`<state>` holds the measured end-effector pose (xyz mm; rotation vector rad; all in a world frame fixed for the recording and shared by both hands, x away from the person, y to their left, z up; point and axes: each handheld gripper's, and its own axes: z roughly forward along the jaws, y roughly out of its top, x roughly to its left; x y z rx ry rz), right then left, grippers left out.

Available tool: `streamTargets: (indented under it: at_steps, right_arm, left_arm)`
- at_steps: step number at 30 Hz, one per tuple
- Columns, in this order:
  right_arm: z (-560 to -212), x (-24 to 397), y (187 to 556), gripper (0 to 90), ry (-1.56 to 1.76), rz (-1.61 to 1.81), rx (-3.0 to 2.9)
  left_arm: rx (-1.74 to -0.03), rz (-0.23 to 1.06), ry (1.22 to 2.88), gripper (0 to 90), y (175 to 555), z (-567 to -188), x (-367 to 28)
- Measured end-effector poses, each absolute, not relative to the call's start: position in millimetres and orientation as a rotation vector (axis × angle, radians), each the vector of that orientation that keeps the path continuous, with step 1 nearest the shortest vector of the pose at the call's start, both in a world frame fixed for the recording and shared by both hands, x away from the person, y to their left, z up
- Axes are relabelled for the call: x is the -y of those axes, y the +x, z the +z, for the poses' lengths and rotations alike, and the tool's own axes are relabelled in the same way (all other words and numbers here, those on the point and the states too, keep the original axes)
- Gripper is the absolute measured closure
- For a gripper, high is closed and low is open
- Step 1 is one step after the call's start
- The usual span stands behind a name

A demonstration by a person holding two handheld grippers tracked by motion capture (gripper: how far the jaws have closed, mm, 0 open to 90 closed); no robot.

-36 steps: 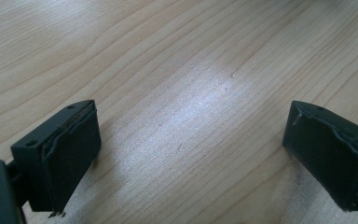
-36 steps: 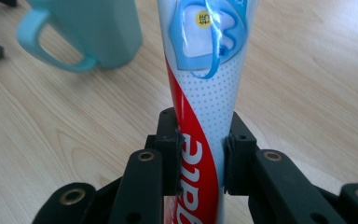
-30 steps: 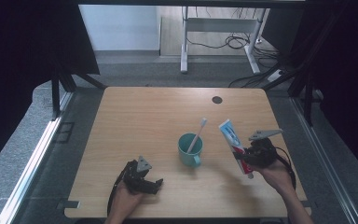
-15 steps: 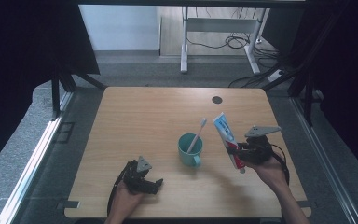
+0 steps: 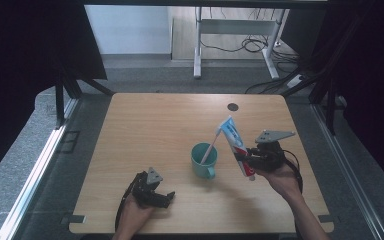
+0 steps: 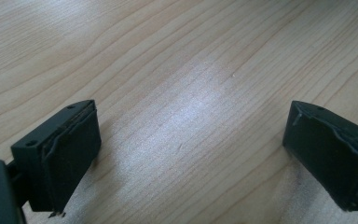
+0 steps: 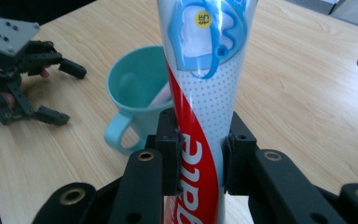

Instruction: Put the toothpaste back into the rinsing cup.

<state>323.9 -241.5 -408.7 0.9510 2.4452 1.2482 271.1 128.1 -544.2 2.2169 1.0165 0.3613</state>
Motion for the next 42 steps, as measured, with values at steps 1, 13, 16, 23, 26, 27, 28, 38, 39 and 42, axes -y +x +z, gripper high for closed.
streamTargets:
  at_steps: [1,13,16,23,26,27,28,38,39,42]
  right_arm:
    - [-407,238,325,72.1,0.942,1.259,-2.447]
    - [-400,218,332,72.1,0.922,1.306,-2.431]
    - [-398,214,334,72.1,0.915,1.317,-2.436]
    - [-395,203,340,72.1,0.907,1.33,-2.431]
    - [-394,198,343,72.1,0.902,1.336,-2.428]
    - [-394,197,344,72.1,0.901,1.338,-2.428]
    - [-393,195,345,72.1,0.9,1.345,-2.427]
    - [-389,180,352,72.1,0.886,1.367,-2.43]
    - [-389,177,353,72.1,0.883,1.367,-2.43]
    - [-388,172,355,72.1,0.882,1.373,-2.429]
  left_arm:
    - [-1.015,0.362,2.216,3.9,271,-544,-128]
    - [-1.018,0.361,2.215,3.9,271,-544,-128]
    - [-1.016,0.361,2.216,3.9,271,-544,-128]
    - [-1.018,0.361,2.215,3.9,271,-544,-128]
    - [-1.017,0.362,2.215,3.9,271,-544,-128]
    - [-1.017,0.361,2.215,3.9,271,-544,-128]
    - [-1.017,0.361,2.216,3.9,271,-544,-128]
    - [-1.015,0.362,2.216,4.0,271,-544,-128]
    - [-1.015,0.362,2.216,4.0,271,-544,-128]
    - [-1.015,0.362,2.216,4.0,271,-544,-128]
